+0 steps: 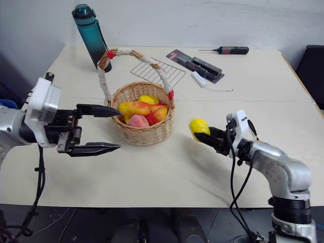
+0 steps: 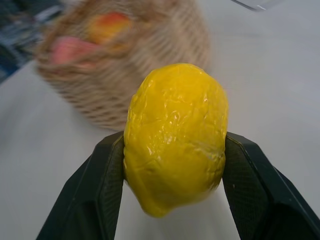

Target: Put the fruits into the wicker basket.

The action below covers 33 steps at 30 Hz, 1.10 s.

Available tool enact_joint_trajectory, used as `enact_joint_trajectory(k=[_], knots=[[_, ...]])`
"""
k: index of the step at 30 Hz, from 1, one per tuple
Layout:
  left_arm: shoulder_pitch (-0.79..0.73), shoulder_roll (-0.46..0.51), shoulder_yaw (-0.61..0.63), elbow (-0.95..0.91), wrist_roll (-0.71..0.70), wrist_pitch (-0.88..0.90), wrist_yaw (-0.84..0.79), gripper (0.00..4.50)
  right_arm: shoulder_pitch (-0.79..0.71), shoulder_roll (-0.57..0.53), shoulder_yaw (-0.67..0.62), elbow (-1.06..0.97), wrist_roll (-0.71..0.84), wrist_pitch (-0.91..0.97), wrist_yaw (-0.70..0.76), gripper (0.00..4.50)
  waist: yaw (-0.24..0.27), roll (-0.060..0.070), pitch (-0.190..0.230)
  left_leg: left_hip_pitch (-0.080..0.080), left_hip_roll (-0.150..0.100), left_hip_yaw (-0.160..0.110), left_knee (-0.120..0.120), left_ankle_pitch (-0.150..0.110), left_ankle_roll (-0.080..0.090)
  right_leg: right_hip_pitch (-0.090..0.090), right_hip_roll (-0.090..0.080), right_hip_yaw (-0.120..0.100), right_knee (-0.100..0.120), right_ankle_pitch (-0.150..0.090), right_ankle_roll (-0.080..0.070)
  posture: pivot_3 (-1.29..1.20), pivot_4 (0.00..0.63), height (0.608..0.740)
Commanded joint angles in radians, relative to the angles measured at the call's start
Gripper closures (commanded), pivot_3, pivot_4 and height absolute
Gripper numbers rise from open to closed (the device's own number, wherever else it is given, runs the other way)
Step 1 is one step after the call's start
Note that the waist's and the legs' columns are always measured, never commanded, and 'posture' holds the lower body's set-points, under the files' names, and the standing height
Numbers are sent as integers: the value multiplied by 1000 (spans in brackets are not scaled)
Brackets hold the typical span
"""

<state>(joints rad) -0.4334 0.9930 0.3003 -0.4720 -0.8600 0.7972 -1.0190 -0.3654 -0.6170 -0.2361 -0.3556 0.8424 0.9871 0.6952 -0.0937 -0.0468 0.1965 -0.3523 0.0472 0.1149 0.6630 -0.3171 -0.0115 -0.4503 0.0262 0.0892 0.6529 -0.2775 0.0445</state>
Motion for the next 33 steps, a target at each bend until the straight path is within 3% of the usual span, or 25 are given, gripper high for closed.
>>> enact_joint_trajectory(k=[1, 7, 11, 17, 18, 19, 22, 26, 33], knots=[[19, 25, 79, -4, -17, 0, 15, 0, -145, -8, 44, -103, 100, 72, -18, 2150, -6, 0, 0, 0, 0, 0, 0, 0, 0, 0, 0, 0, 0, 0, 0, 0, 150, 740], [62, 28, 104, -21, -8, -9, 41, 0, -368, 138, 208, -24, 49, 118, -148, 2150, -10, -2, -1, -1, 0, -1, 0, 0, 0, -2, 0, -1, 0, -1, -2, 0, 150, 740], [65, 18, 107, -38, -12, -12, 77, 0, -518, 268, 342, 136, -85, 75, -209, 2150, -20, -2, -1, -10, 0, 2, 1, 2, -2, -14, -1, 1, 2, 0, -2, 0, 150, 740], [42, -2, 115, -77, -61, 14, 157, 0, -551, 320, 454, 191, -258, -14, -244, 2150, -11, -2, -1, -25, 0, 0, 1, 3, -5, -28, -2, -1, 6, 0, -3, 0, 150, 740], [45, 0, 117, -79, -65, 14, 160, 0, -547, 308, 471, 185, -285, -26, -240, 1415, -11, -2, -1, -27, 0, 1, 1, 3, -5, -31, -3, -1, 6, 1, -3, 0, 150, 740], [48, 2, 117, -78, -66, 12, 163, 0, -542, 301, 475, 180, -302, -35, -236, 1140, -11, -2, -1, -29, 0, 1, 2, 3, -5, -32, -3, -2, 6, 1, -3, 0, 150, 740], [43, 0, 106, -65, -57, 3, 168, 0, -517, 285, 434, 123, -284, -10, -229, 114, -11, -2, -1, -32, 0, 1, 2, 3, -5, -34, -3, -2, 6, 1, -3, 0, 150, 740], [19, -3, 85, -45, -50, -7, 166, 0, -478, 247, 354, 9, -209, 50, -204, 50, -13, -2, -1, -31, 0, 0, 3, 3, -5, -34, -3, -3, 6, 1, -3, 0, 150, 740], [-33, -1, 35, 15, -22, -41, 130, 0, -354, 40, 66, -171, 46, 225, -126, 50, 4, -2, -1, -30, -1, -1, 5, 4, -5, -31, -3, -2, 7, 1, -2, 0, 150, 740]])
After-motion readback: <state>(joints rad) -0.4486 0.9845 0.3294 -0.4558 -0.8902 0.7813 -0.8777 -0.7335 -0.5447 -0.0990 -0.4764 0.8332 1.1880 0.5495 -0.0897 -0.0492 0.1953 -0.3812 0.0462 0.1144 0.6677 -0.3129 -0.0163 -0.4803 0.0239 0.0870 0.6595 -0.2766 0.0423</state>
